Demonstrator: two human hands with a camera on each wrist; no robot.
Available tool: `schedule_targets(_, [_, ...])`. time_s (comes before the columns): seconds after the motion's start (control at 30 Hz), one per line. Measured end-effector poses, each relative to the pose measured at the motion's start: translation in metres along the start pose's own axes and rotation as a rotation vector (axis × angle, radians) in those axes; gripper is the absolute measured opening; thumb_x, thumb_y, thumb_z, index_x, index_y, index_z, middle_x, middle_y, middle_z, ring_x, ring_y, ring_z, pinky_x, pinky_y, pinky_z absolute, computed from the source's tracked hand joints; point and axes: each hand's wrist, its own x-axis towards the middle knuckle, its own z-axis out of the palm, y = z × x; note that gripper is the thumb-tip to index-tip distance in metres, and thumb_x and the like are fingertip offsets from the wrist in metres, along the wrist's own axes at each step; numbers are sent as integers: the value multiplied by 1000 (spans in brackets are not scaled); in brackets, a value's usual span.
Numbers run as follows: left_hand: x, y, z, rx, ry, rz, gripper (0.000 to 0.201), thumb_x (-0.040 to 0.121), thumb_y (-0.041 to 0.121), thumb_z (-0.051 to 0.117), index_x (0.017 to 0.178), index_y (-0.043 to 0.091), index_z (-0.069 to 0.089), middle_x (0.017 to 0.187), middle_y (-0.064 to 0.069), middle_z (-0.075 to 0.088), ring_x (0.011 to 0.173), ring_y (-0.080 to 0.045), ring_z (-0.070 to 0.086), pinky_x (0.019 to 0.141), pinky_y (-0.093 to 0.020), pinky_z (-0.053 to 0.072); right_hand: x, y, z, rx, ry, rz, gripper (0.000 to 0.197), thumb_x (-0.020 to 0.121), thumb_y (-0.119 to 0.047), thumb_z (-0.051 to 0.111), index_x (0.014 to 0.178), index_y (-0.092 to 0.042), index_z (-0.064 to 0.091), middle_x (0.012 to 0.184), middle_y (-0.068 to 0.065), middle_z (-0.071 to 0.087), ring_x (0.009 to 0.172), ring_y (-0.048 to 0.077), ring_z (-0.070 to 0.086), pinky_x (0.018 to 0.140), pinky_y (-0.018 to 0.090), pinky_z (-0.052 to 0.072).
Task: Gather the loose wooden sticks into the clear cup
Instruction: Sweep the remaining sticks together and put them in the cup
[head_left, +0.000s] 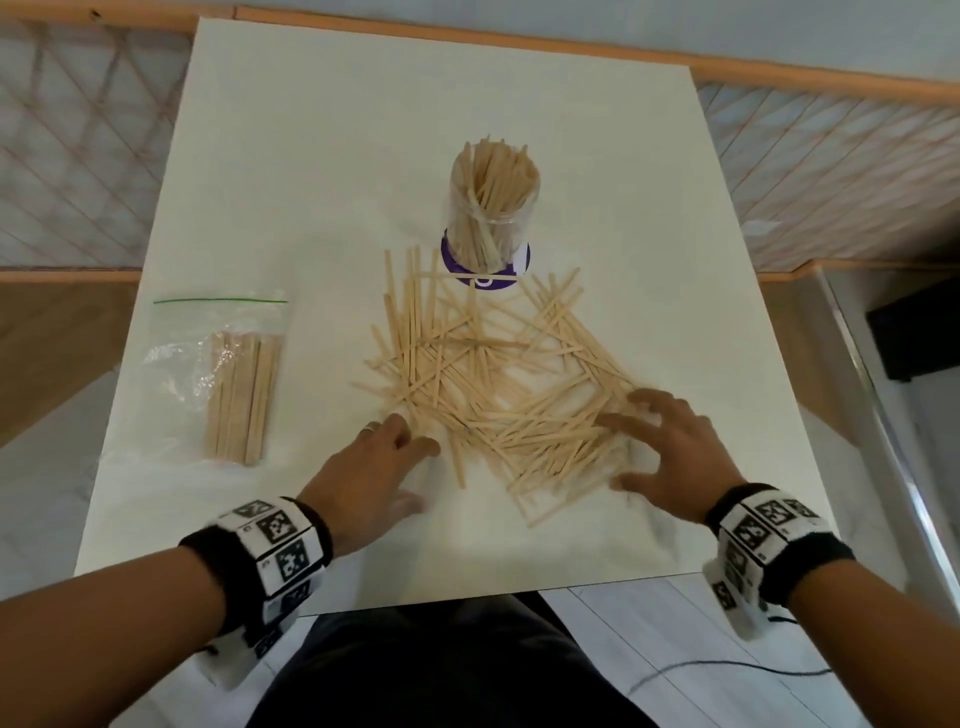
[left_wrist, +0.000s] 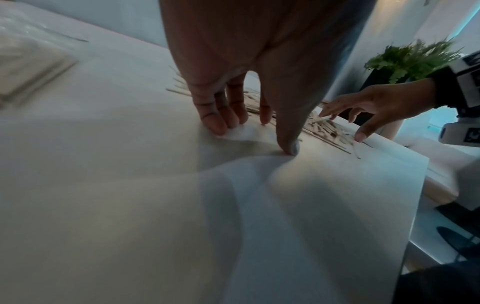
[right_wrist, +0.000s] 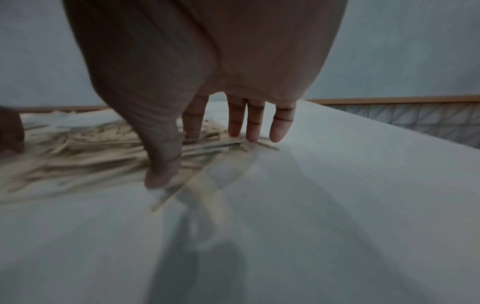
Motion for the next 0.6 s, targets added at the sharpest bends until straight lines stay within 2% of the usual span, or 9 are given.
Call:
schedule_targets(0.07, [5, 4, 2, -47, 26, 5, 50, 86, 40, 64, 132, 27, 48, 119, 1, 44, 105, -18, 48, 90, -33, 48, 8, -7, 8, 85, 72, 4, 58, 64, -42, 86, 119, -37, 67, 130, 6, 53, 111, 28, 51, 92, 51, 47])
schedule_targets(0.13, [13, 13, 1, -77, 46, 23, 43, 87, 29, 63, 127, 21, 51, 120, -1, 46, 106, -20, 50, 89, -30, 46, 24, -21, 13, 168, 156, 10, 46, 70, -37, 84, 114, -31, 70, 125, 4, 55, 108, 25, 51, 89, 44, 49])
schedule_targets(0.2, [22, 25, -1, -48, 76, 38, 38, 85, 19, 60, 122, 14, 52, 119, -5, 48, 104, -24, 51, 86, -33, 46, 36, -35, 13, 236, 169, 41, 43, 77, -35, 79, 117, -28, 69, 127, 1, 54, 113, 20, 48, 90, 32, 42])
schedule_targets(0.27, [28, 36, -5, 44, 148, 67, 42, 81, 19, 59, 121, 10, 49, 116, -9, 48, 101, -29, 51, 84, -36, 45, 37, -41, 11, 263, 189, 33, 44, 79, -31, 78, 121, -26, 66, 127, 1, 54, 116, 18, 49, 90, 30, 38])
schedule_targets(0.3, [30, 40, -7, 82, 176, 75, 50, 80, 26, 62, 125, 10, 46, 119, -10, 46, 104, -32, 49, 88, -38, 44, 33, -40, 8, 258, 227, 20, 46, 78, -28, 78, 121, -24, 65, 124, 3, 56, 113, 19, 52, 89, 31, 41])
schedule_targets(0.37, [35, 47, -7, 126, 143, 40, 87, 74, 52, 67, 142, 12, 29, 135, -13, 35, 122, -36, 39, 103, -43, 38, 21, -29, 2, 258, 236, 47, 46, 74, -18, 78, 118, -20, 64, 113, 5, 59, 94, 19, 60, 82, 32, 47])
schedule_targets(0.4, [39, 50, -5, 139, 100, 16, 107, 69, 64, 66, 149, 13, 15, 145, -14, 25, 132, -37, 29, 110, -48, 31, 16, -25, -1, 249, 171, 96, 43, 73, -14, 77, 115, -18, 64, 107, 4, 60, 83, 18, 60, 77, 31, 48])
schedule_targets(0.47, [49, 56, -1, 186, 47, -12, 129, 60, 79, 62, 152, 14, -2, 154, -14, 9, 140, -39, 16, 115, -54, 19, 11, -26, -2, 211, -28, 174, 31, 75, -12, 74, 104, -14, 64, 94, 2, 62, 73, 18, 58, 71, 26, 45])
schedule_targets(0.6, [68, 66, 6, 279, 88, -55, 134, 54, 85, 60, 150, 7, 7, 150, -15, 15, 135, -38, 23, 111, -53, 21, 27, -54, 8, 363, 2, 164, 15, 75, -10, 70, 85, -14, 60, 80, -2, 63, 72, 17, 57, 59, 12, 39])
